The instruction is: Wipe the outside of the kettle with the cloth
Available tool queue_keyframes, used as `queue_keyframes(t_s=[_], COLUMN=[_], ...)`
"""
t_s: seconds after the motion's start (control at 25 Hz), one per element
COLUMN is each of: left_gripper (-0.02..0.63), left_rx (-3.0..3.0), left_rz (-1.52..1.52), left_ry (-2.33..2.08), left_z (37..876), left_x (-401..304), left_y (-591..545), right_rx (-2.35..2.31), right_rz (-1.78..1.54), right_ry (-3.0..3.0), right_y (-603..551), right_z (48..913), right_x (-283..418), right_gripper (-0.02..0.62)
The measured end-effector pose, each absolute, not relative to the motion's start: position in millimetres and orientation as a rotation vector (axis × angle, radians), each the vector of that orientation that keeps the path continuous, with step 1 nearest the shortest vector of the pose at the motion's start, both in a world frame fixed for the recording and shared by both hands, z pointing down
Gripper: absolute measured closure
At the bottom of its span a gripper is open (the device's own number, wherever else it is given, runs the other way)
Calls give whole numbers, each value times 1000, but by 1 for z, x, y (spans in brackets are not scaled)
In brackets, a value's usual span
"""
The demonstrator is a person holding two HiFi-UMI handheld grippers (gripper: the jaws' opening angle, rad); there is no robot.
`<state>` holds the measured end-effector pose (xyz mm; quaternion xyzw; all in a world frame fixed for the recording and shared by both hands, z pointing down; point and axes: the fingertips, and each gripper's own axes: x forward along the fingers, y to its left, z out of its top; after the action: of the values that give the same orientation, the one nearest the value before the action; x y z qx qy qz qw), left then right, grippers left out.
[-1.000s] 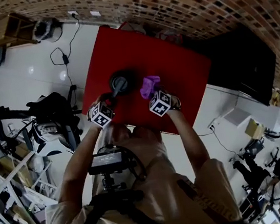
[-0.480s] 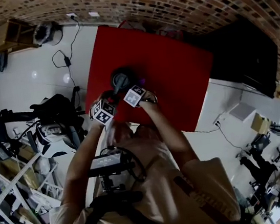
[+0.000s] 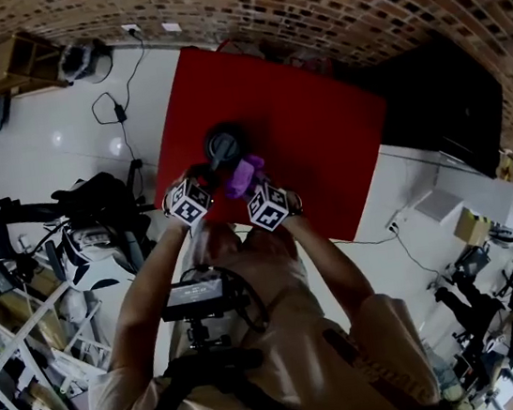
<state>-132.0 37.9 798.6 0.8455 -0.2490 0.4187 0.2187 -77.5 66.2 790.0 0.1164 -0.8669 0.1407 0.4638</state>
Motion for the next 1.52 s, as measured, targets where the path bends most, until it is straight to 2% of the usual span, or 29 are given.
queue_keyframes(t_s=[0.12, 0.36, 0.56, 0.72, 0.92, 1.0, 1.4, 1.52], left_gripper=[497, 497, 497, 497, 497, 497, 499, 499], left_rx=[2344, 2352, 2370, 2365, 2362, 2361, 2358, 2348], left_rz=[1165, 1166, 1166, 1161, 1164, 1167, 1179, 1193], left_ry=[-696, -667, -653, -655, -656, -660, -666, -662], left_z=[799, 798, 797, 800, 800, 800, 797, 802], left_x=[-134, -133, -132, -137, -134, -135, -133, -135], left_y=[36, 38, 35, 40, 39, 37, 35, 38], right_rx=[312, 334, 335, 370, 479, 497, 471, 499], right_rz=[417, 539, 446, 394, 614, 619, 629, 649], right_ry=[-2095, -1956, -1864, -1933, -2152, -2175, -1955, -1974], right_y=[62, 70, 66, 75, 87, 74, 67, 63], right_z=[789, 872, 933, 890, 797, 786, 925, 920], right_x=[-104, -112, -101, -99, -103, -113, -109, -91], right_gripper=[491, 491, 485, 488, 488, 488, 489, 489])
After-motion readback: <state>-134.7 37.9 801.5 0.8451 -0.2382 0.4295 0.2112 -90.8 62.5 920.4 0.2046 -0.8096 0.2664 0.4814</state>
